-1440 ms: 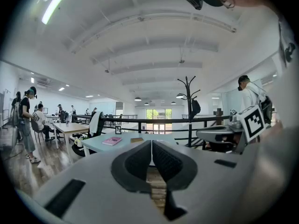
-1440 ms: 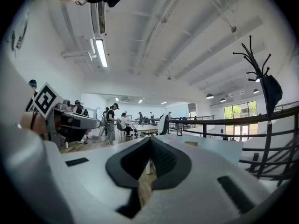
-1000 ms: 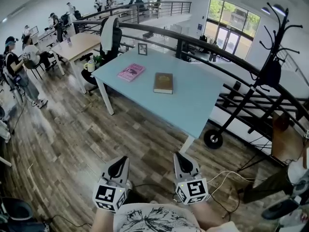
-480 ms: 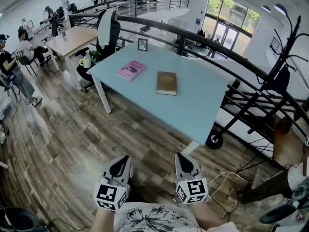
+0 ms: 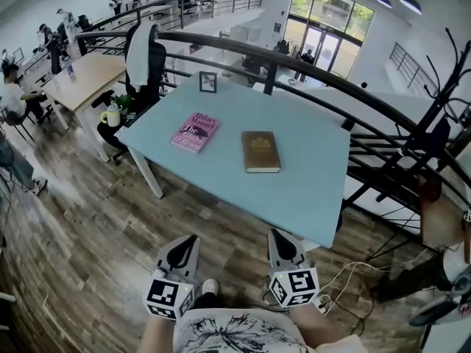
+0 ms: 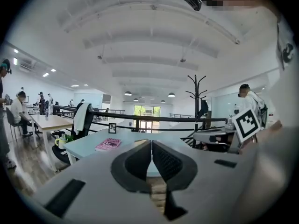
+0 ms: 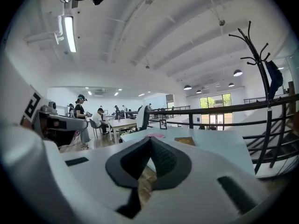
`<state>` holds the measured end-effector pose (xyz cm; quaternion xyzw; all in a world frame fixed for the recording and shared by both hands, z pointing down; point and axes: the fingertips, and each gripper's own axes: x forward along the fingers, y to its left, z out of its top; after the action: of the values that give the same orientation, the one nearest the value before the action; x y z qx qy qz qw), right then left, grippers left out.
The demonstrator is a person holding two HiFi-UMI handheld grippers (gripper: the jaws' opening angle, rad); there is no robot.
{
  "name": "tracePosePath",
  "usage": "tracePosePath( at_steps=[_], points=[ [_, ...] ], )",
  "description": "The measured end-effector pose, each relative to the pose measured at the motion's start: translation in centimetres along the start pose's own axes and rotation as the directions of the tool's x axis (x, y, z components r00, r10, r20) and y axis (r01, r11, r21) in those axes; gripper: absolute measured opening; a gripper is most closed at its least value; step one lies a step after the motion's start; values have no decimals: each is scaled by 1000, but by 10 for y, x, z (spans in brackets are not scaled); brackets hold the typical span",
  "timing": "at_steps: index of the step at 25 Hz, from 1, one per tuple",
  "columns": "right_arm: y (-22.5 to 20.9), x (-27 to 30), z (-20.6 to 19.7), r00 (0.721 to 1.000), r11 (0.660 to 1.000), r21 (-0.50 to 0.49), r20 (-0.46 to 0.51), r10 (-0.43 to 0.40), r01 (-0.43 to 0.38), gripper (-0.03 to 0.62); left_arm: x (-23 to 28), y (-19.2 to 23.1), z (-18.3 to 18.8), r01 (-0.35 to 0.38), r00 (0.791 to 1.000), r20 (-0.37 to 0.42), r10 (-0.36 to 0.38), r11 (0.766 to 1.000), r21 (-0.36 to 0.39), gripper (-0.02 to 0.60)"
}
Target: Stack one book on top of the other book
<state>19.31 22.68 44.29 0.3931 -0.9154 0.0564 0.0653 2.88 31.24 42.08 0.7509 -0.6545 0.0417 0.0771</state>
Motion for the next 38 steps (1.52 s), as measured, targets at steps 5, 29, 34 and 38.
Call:
tracePosePath(
  at_steps=[5, 29, 34, 38],
  points=[
    [14, 67, 13, 998, 998, 1, -18, -66, 66, -8, 38, 77, 20, 42, 999, -13, -42, 999, 28, 12],
    [-169, 304, 8, 976, 985, 25, -142, -163, 168, -6, 348, 162, 35, 156, 985, -72, -155, 988, 6, 12],
    [-218, 334, -17, 964, 983, 70, -219, -150, 169, -6, 412, 152, 26, 210, 974, -82, -210, 978, -8, 11],
    [-243, 352, -35, 946, 982, 88, -296, -133, 165, -6, 447, 145, 19, 240, 965, -109, -239, 971, -5, 11]
  ],
)
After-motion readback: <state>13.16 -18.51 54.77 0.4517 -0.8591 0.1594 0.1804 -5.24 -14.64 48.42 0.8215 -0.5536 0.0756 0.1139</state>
